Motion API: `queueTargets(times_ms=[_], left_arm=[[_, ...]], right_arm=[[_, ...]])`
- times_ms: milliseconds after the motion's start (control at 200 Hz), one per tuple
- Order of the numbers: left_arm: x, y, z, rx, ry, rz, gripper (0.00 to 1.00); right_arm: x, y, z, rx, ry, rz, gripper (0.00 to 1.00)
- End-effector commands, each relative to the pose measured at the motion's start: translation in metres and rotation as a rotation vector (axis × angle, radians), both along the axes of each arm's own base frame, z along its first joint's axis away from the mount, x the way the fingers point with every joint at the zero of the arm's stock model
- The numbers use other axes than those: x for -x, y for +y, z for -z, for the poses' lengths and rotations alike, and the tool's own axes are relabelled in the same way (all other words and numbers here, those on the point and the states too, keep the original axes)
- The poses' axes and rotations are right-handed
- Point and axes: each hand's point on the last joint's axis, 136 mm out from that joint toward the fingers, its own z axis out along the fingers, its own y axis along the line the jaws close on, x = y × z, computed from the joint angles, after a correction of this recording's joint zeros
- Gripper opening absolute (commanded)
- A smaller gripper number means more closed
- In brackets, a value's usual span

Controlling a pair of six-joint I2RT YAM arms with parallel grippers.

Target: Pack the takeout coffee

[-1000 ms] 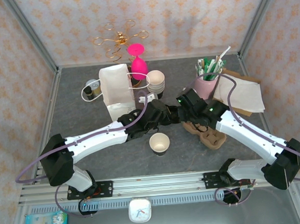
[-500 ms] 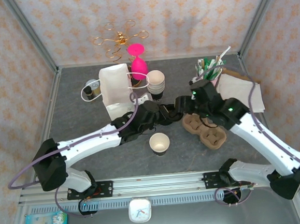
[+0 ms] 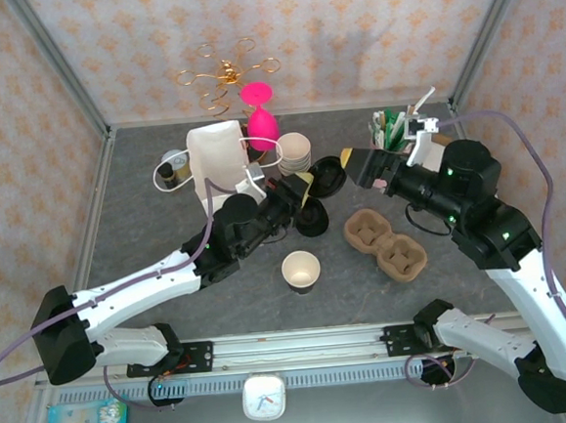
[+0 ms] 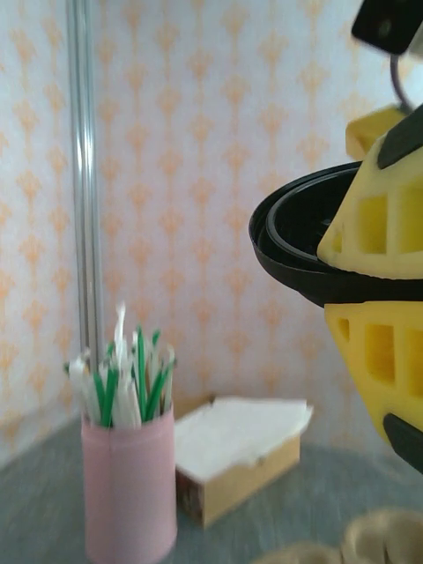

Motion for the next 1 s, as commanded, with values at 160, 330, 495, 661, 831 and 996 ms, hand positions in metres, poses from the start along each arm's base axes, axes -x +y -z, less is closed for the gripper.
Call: queueTargets(times_ms=[160,330,495,661,831,996], left_arm=[[0.015,0.016,-0.088,0.334,-0.109,0.036,0.01],[0.021,0.033,-0.118,0.389,-0.155,0.015,0.01],[0.027,0.045,-0.145,0.477,-0.206,0.015,0.01],[0.031,0.035,-0.173,0.561,-0.238,0.080,0.01],[0.038,0.025,-0.197,0.628,-0.282,0.157,0.00],[0.036,0.018,-0.199,0.658,-0.271,0.183,0.00]], right_arm=[[0.037,0.004,-0.084,-0.236,-0.206,-0.141,1.00],[0.047,0.002,-0.103,-0.308,-0.250,-0.168,1.00],[0.045,0.016,-0.106,-0.405,-0.211,-0.260,1.00],[0.049,0.029,-0.116,-0.519,-0.210,-0.384,1.00],[0.046,0.034,-0.122,-0.586,-0.208,-0.430,1.00],[0.042,0.041,-0.119,-0.623,-0.182,-0.470,1.00]])
